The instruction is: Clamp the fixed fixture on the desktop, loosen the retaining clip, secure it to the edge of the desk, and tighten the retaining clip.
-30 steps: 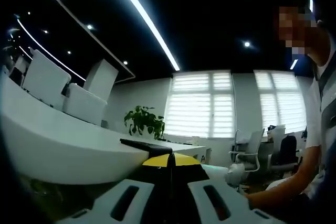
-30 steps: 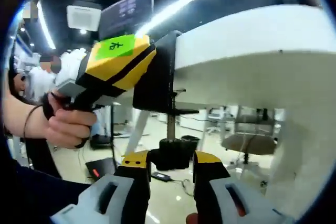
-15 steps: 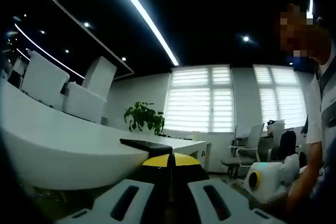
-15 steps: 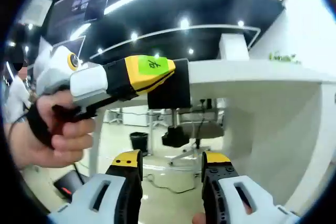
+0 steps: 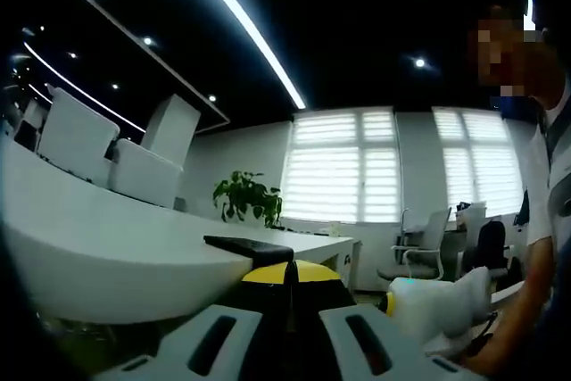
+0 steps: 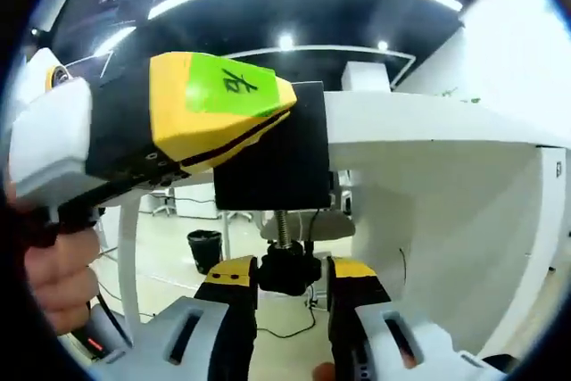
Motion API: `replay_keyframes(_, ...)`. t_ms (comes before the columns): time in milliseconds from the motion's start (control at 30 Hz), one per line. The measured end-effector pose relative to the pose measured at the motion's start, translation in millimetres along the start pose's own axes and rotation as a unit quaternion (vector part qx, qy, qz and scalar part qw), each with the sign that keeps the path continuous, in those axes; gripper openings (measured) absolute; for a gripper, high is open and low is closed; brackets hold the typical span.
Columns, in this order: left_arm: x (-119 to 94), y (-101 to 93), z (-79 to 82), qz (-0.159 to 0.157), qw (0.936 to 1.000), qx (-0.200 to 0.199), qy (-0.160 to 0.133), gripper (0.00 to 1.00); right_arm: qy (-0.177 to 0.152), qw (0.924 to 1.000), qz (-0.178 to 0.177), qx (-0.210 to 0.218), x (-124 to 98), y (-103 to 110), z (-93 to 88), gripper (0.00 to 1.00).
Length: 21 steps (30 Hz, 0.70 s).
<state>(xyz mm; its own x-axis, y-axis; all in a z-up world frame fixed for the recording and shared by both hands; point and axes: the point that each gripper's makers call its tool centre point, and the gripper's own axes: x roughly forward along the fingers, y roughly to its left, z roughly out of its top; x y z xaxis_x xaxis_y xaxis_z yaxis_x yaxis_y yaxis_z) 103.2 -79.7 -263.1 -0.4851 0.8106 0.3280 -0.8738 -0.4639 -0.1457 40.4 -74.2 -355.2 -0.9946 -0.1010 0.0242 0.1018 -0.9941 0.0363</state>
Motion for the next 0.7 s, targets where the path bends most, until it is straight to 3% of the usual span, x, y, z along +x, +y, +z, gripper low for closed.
replay_keyframes(133, 1, -0.1, 0.3, -0.001, 1.0000, -0.001, -0.003, 0.02, -0.010, 0.9999, 0.011, -0.007, 0, 2, 1.0, 0.26)
replay_keyframes(233, 1, -0.1, 0.4, -0.001, 1.0000, -0.002, -0.004, 0.02, -0.025, 0.9984, 0.051, -0.002, 2, 5, 2.3, 0.26)
replay_keyframes(333, 2, 0.0, 0.3, 0.000, 1.0000, -0.001, -0.002, 0.02, -0.047, 0.9914, 0.120, 0.022, 0, 10, 4.6, 0.26)
replay_keyframes(400, 2, 0.1, 0.4, 0.000, 1.0000, 0.001, 0.000, 0.02, -0.056, 0.9816, 0.182, 0.016, -1, 14, 4.1, 0.26)
replay_keyframes(500, 2, 0.0, 0.2, 0.000, 1.0000, 0.002, 0.004, 0.02, -0.061, 0.9598, 0.273, 0.019, -5, 18, 4.4, 0.26)
replay_keyframes(533, 1, 0.1, 0.2, 0.000, 1.0000, 0.002, 0.004, 0.02, -0.061, 0.9574, 0.282, 0.020, -5, 18, 4.3, 0.26)
replay_keyframes(567, 2, 0.4, 0.2, 0.001, 1.0000, 0.000, 0.002, 0.02, -0.058, 0.9445, 0.323, -0.008, -8, 20, 4.5, 0.26)
replay_keyframes(633, 1, 0.6, 0.0, 0.001, 1.0000, -0.002, -0.002, 0.02, -0.059, 0.9392, 0.337, -0.033, -10, 18, 5.8, 0.26)
replay_keyframes(700, 1, 0.8, 0.6, 0.000, 1.0000, -0.003, -0.006, 0.02, -0.045, 0.9284, 0.368, -0.021, -9, 22, 3.9, 0.26)
